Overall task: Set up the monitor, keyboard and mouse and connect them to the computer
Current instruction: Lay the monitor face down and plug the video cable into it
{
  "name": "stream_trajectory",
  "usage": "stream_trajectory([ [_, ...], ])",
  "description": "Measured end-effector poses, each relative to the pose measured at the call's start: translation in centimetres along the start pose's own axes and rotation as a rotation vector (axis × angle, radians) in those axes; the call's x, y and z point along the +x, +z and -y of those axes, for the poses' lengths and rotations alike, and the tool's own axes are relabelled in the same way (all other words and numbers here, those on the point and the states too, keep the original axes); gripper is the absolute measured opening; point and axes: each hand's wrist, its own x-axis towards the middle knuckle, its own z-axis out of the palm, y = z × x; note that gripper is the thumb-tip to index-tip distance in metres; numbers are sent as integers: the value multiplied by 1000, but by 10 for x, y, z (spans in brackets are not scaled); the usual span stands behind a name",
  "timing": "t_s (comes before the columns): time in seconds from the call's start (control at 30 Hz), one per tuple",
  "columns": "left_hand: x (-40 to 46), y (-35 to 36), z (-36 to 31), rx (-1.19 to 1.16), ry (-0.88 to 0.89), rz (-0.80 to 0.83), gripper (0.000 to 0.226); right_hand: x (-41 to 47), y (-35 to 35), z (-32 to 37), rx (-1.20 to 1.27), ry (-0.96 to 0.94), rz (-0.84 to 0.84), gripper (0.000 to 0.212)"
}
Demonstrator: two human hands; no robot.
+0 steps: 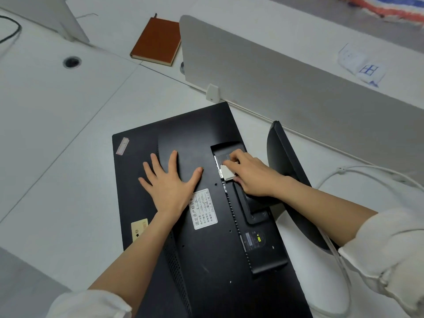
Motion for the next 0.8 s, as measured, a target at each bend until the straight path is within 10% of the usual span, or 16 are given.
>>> stream_trajectory([
  [0.8,-1,-3,-2,-49,-22,5,82,3,-3,9,43,56,-41,34],
])
